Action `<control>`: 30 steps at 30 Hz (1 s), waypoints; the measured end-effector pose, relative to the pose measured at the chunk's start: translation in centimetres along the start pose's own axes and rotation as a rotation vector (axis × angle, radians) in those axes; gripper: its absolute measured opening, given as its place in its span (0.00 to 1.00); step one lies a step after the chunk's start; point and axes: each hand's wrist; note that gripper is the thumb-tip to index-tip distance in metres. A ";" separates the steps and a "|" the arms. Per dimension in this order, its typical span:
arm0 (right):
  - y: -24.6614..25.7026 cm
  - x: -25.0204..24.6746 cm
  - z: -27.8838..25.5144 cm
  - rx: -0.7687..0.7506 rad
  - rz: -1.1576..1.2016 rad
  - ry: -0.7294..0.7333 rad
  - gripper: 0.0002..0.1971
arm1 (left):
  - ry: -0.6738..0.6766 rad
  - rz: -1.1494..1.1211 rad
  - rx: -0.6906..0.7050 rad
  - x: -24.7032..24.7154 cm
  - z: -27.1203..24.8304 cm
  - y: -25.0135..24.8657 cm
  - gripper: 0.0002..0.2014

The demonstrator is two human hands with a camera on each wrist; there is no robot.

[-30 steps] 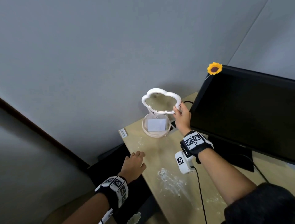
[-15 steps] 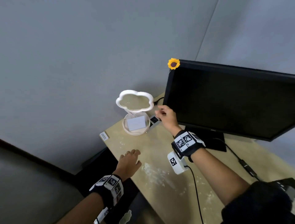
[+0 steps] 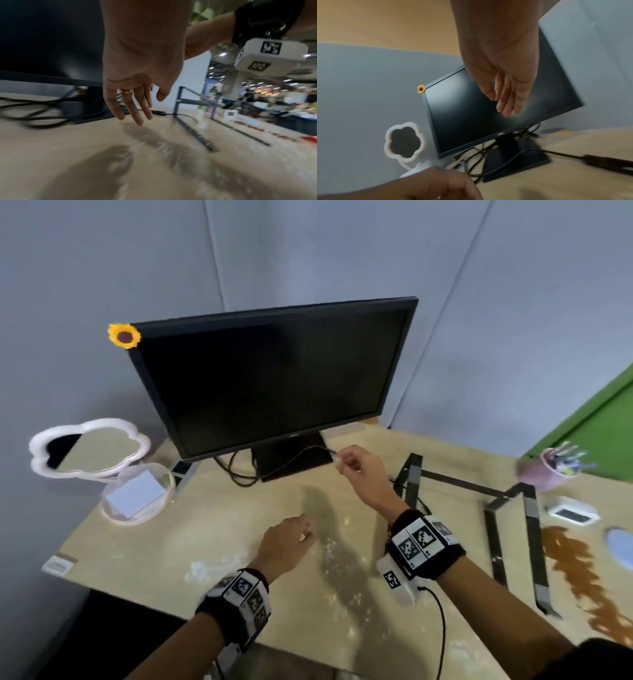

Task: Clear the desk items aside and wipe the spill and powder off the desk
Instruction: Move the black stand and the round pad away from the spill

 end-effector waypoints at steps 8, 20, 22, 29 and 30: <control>-9.6 -13.3 -8.3 0.271 -0.324 -0.316 0.16 | 0.207 -0.206 0.168 4.2 3.8 -10.9 0.15; -21.5 -20.4 -15.4 0.701 -0.189 -0.359 0.30 | 0.153 -0.350 0.070 6.8 8.4 -14.3 0.19; -22.2 -20.1 -15.8 0.645 -0.130 -0.395 0.28 | 0.128 -0.384 0.048 7.2 8.7 -14.5 0.19; -22.1 -19.4 -16.1 0.490 0.180 -0.444 0.10 | -0.027 -0.423 -0.025 9.1 9.5 -15.6 0.12; -22.2 -19.3 -16.0 0.482 0.198 -0.459 0.09 | -0.042 -0.422 -0.034 9.1 9.7 -15.7 0.11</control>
Point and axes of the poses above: each hand's wrist, its own z-axis towards the middle knuckle, its own x-axis out of the palm, y = z × x, and after that the axes turned 6 degrees about y, right-handed
